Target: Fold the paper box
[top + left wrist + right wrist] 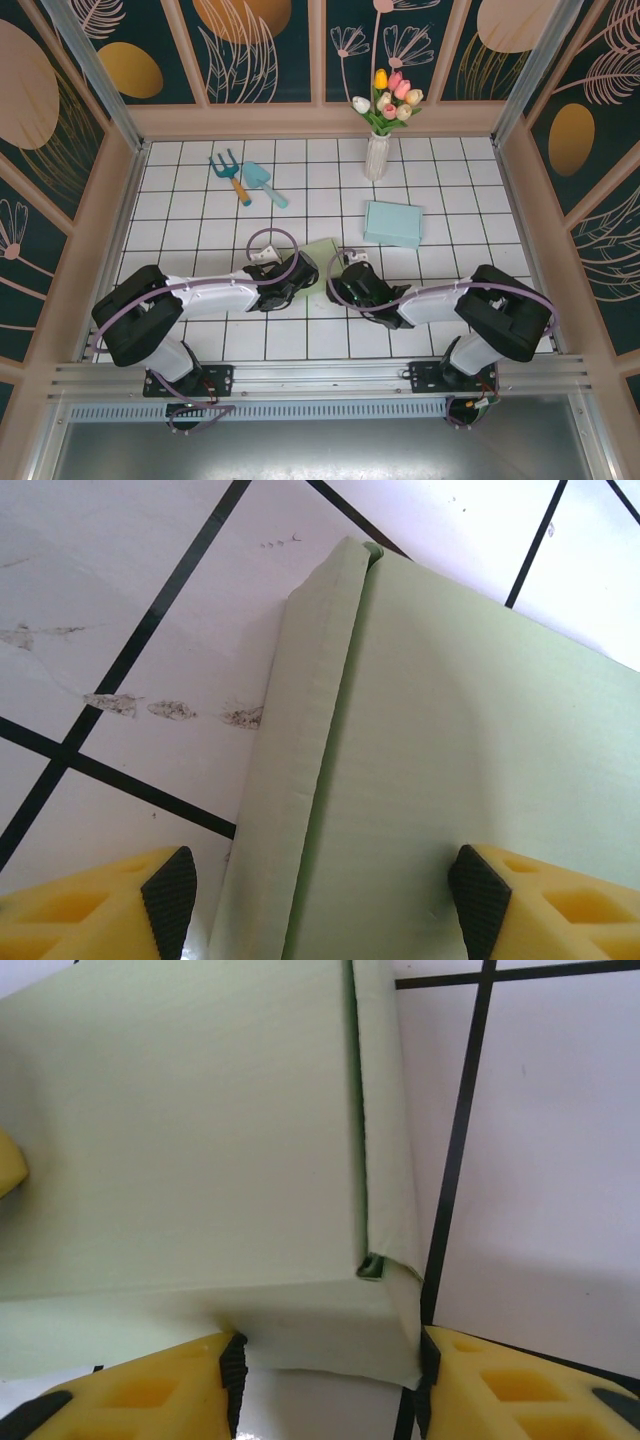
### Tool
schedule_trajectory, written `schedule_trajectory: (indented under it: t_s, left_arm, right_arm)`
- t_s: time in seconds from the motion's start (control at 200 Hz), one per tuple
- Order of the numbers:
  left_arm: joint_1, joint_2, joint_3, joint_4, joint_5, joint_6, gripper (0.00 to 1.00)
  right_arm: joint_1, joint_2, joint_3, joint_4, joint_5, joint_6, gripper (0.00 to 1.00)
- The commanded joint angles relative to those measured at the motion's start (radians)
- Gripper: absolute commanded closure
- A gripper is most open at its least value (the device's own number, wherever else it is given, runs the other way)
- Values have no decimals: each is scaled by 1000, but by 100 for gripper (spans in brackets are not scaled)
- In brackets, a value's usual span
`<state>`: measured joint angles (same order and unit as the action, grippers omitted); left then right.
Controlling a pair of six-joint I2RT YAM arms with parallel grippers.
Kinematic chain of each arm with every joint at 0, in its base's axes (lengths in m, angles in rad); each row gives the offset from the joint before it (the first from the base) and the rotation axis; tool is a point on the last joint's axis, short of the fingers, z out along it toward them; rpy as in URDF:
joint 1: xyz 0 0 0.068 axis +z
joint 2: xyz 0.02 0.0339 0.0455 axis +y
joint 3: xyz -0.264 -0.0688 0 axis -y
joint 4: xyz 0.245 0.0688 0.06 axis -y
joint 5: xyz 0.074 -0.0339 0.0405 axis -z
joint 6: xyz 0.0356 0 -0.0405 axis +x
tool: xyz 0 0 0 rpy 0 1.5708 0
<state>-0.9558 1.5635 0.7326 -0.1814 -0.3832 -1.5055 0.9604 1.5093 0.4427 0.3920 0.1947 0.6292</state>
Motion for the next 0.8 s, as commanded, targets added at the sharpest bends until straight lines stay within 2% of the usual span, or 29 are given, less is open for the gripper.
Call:
schedule_trajectory:
  t_s: [0.0, 0.1, 0.18, 0.32, 0.796]
  left_arm:
    - [-24, 64, -34, -193, 143, 36, 30]
    - [-24, 77, -26, -190, 154, 36, 30]
    - [-24, 79, -21, -193, 149, 36, 30]
    - [-24, 76, -12, -212, 127, 26, 29]
    - [-23, 50, 20, -231, 109, 24, 29]
  right_arm:
    - [-28, -22, -8, 72, -4, 29, 54]
    - [-28, -32, -1, 46, 4, 43, 54]
    - [-31, -36, 8, 6, 23, 49, 46]
    - [-32, -70, -15, -18, 44, 75, 46]
    - [-32, -143, -72, 4, 22, 156, 60]
